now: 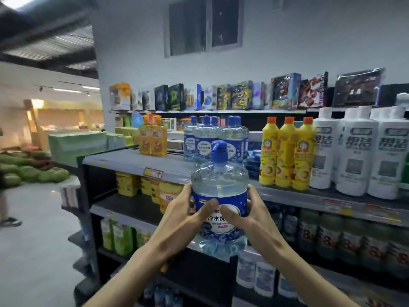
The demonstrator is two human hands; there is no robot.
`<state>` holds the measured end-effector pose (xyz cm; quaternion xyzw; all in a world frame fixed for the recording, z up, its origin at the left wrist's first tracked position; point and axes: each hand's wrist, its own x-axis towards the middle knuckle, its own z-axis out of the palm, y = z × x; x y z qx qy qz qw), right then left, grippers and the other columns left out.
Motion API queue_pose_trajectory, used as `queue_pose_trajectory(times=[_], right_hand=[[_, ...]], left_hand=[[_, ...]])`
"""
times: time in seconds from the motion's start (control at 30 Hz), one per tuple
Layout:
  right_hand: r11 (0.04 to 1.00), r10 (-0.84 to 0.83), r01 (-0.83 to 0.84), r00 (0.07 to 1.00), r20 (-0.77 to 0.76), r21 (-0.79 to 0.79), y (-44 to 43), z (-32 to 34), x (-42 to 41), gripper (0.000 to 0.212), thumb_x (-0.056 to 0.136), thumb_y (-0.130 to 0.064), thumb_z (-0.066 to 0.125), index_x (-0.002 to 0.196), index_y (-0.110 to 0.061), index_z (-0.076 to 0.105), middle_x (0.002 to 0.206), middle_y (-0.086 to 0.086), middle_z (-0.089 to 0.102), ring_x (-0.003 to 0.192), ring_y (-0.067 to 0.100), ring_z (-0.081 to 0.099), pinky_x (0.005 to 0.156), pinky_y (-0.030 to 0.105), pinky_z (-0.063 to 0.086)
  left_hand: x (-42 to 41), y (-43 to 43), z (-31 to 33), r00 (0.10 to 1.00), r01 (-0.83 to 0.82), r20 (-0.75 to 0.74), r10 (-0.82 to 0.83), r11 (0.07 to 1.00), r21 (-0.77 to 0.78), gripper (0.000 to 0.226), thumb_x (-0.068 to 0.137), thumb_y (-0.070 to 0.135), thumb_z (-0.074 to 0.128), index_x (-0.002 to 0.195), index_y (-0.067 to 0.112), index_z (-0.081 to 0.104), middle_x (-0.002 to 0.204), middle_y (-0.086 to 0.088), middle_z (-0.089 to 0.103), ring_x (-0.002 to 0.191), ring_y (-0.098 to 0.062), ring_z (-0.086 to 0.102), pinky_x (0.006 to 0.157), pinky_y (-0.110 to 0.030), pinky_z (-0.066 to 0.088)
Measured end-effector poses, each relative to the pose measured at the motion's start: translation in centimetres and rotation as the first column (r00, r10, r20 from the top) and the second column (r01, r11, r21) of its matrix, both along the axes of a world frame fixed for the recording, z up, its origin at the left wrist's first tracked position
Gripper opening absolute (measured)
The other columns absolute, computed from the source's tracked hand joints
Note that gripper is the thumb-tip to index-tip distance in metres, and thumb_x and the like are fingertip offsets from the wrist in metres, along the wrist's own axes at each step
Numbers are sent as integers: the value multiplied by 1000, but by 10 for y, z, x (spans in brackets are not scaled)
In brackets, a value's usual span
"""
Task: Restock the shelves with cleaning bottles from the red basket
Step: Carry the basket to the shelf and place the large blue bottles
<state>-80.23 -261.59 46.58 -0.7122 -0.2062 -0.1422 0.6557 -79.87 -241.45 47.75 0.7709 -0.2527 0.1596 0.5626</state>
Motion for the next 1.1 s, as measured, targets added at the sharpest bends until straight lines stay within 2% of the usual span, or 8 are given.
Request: queue_pose_trajectory(times=[0.27, 0.47, 0.57, 0.67, 0.73, 0.8, 0.87, 1.1], right_hand=[[999, -11, 18, 989, 147, -49, 54, 33, 113, 79, 79, -19, 89, 143, -22, 44, 122, -8, 76, 110, 12, 76, 86, 29, 63], [996, -14, 39, 959, 283, -80, 80, 58, 210, 79, 77, -21, 92, 141, -22, 45, 127, -4, 71, 115, 12, 73, 95, 34, 62], [988, -92, 128, 933, 348, -83, 92, 61, 264, 77, 76, -40, 94, 138, -40, 48, 130, -4, 66, 121, 14, 67, 100, 41, 59], [968, -140, 204, 921, 363, -147, 101, 62, 311, 73, 77, -38, 94, 125, -60, 44, 125, -11, 66, 114, -2, 65, 94, 18, 53], [955, -160, 236, 920, 359, -178, 108, 60, 337, 73, 77, -34, 94, 130, -50, 46, 121, -14, 65, 109, -9, 63, 89, 12, 53], [944, -179, 262, 918, 354, -201, 115, 55, 360, 76, 76, -39, 94, 136, -34, 48, 122, -11, 67, 111, 1, 67, 94, 28, 59], [940, -192, 271, 922, 336, -206, 122, 53, 375, 77, 76, -40, 94, 137, -32, 48, 120, -10, 69, 109, 6, 69, 93, 34, 60], [907, -309, 370, 909, 280, -201, 147, 52, 408, 81, 75, -46, 93, 140, -29, 47, 115, -11, 74, 98, 1, 73, 86, 27, 61]], left_hand=[[98, 50, 34, 997, 7, 78, -4, 999, -38, 63, 88, 53, 72, 145, 39, 49, 128, 24, 70, 114, 11, 65, 83, -13, 56], [193, 75, 58, 984, -50, 174, 47, 999, 11, 70, 89, 51, 77, 149, 40, 43, 134, 29, 63, 122, 10, 60, 97, -22, 58], [245, 80, 70, 975, -85, 208, 83, 996, 5, 79, 84, 51, 83, 151, 38, 42, 136, 24, 62, 123, 7, 61, 100, -25, 58], [291, 85, 70, 975, -102, 192, 109, 994, -45, 85, 75, 57, 86, 147, 34, 47, 128, 20, 68, 116, 2, 67, 97, -31, 60], [317, 88, 63, 977, -111, 174, 127, 989, -97, 87, 71, 58, 87, 145, 31, 51, 126, 18, 70, 114, -2, 69, 95, -34, 62], [340, 91, 55, 983, -107, 128, 129, 981, -160, 85, 69, 57, 87, 142, 29, 54, 125, 13, 73, 114, -7, 71, 96, -39, 63], [359, 95, 49, 986, -118, 89, 137, 974, -195, 83, 69, 56, 87, 139, 28, 55, 123, 9, 75, 113, -10, 73, 96, -42, 63], [418, 112, 47, 992, -114, 28, 121, 975, -191, 87, 66, 65, 87, 138, 28, 57, 122, 6, 76, 110, -13, 75, 98, -47, 62]])
